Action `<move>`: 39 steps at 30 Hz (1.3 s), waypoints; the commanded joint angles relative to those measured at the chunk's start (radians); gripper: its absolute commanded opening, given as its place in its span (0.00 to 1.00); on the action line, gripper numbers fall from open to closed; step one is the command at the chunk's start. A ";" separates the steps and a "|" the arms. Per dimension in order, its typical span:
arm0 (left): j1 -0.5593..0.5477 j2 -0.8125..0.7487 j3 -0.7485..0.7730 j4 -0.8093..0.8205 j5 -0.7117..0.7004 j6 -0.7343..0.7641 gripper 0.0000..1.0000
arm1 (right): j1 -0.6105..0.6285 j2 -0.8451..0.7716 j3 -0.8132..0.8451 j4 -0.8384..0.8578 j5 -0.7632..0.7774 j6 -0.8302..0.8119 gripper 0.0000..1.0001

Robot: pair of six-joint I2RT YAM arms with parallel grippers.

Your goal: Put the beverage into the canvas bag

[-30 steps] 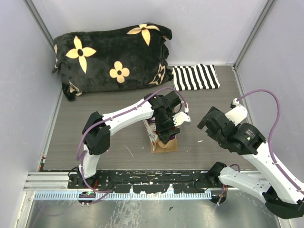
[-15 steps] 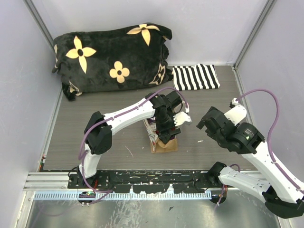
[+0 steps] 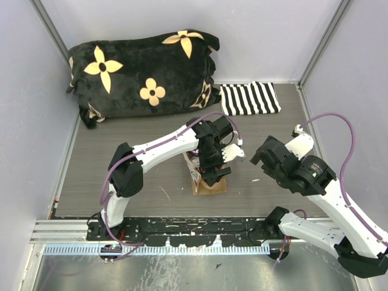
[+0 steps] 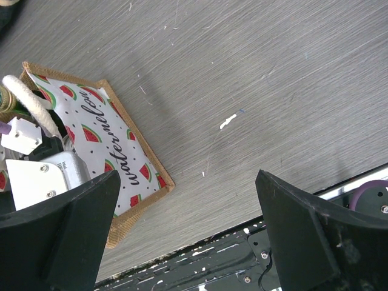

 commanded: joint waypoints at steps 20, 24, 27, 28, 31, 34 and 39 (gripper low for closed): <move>-0.030 -0.001 0.046 -0.077 0.049 -0.018 0.80 | -0.003 -0.003 0.014 0.027 0.021 0.013 1.00; -0.030 -0.015 0.057 -0.080 0.048 -0.026 0.80 | -0.004 0.001 0.011 0.031 0.021 0.011 1.00; -0.030 -0.018 0.066 -0.088 0.046 -0.028 0.80 | -0.004 0.002 0.008 0.037 0.018 0.009 1.00; -0.030 -0.020 0.069 -0.089 0.046 -0.029 0.80 | -0.004 0.003 0.006 0.039 0.017 0.009 1.00; -0.030 -0.022 0.078 -0.091 0.046 -0.034 0.80 | -0.002 0.006 0.006 0.040 0.016 0.008 1.00; -0.030 -0.024 0.085 -0.096 0.043 -0.039 0.79 | -0.003 0.004 0.006 0.040 0.015 0.008 1.00; -0.031 -0.031 0.096 -0.099 0.046 -0.047 0.79 | -0.003 0.006 0.005 0.040 0.015 0.009 1.00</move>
